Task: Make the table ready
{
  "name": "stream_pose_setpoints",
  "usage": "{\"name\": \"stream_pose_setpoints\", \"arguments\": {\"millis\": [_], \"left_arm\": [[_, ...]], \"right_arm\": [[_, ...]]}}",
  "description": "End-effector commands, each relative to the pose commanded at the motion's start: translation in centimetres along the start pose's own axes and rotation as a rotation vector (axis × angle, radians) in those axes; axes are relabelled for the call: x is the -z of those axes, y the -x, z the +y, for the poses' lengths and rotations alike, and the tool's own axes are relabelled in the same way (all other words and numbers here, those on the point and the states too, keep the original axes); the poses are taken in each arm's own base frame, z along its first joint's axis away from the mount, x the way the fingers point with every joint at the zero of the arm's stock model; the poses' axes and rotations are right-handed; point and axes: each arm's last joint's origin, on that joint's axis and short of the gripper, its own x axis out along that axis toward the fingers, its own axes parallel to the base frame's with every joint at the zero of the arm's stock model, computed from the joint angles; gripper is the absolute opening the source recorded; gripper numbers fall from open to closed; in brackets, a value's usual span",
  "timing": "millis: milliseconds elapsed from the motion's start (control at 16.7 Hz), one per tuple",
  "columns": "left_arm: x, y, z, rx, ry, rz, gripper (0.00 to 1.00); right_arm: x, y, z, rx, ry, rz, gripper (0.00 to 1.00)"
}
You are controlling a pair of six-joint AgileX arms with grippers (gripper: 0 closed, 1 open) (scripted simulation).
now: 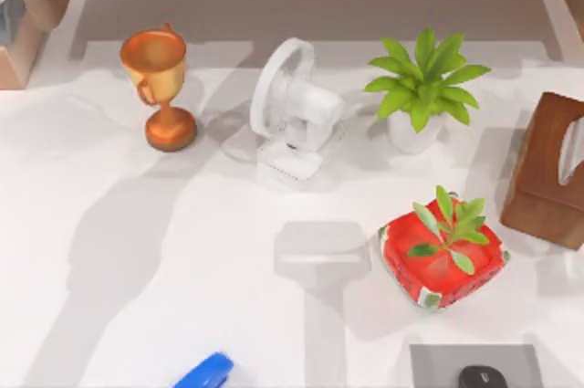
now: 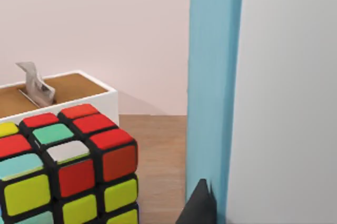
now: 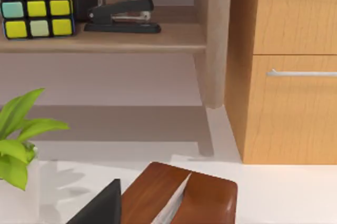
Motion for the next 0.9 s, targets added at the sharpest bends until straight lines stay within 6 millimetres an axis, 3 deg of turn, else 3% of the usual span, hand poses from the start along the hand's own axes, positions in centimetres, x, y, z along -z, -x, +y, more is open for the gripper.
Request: {"name": "stream_pose_setpoints", "arguments": {"millis": [240, 360, 480, 720, 900], "left_arm": [[-0.4, 0.0, 0.3, 0.001, 0.000, -0.012, 0.00], [-2.2, 0.9, 1.1, 0.012, 0.002, -0.068, 0.00], [-4.2, 1.4, 3.3, -0.009, -0.026, -0.140, 0.00], [-6.1, 0.4, 10.9, -0.170, -0.199, -0.230, 0.00], [-5.0, -1.4, 18.8, -0.355, -0.414, -0.200, 0.00]], "right_arm": [[0.0, 0.0, 0.0, 0.000, 0.000, 0.000, 1.00], [0.0, 0.0, 0.0, 0.000, 0.000, 0.000, 1.00], [0.0, 0.0, 0.0, 0.000, 0.000, 0.000, 1.00], [0.0, 0.0, 0.0, 0.000, 0.000, 0.000, 1.00], [0.0, 0.0, 0.0, 0.000, 0.000, 0.000, 1.00]]}}
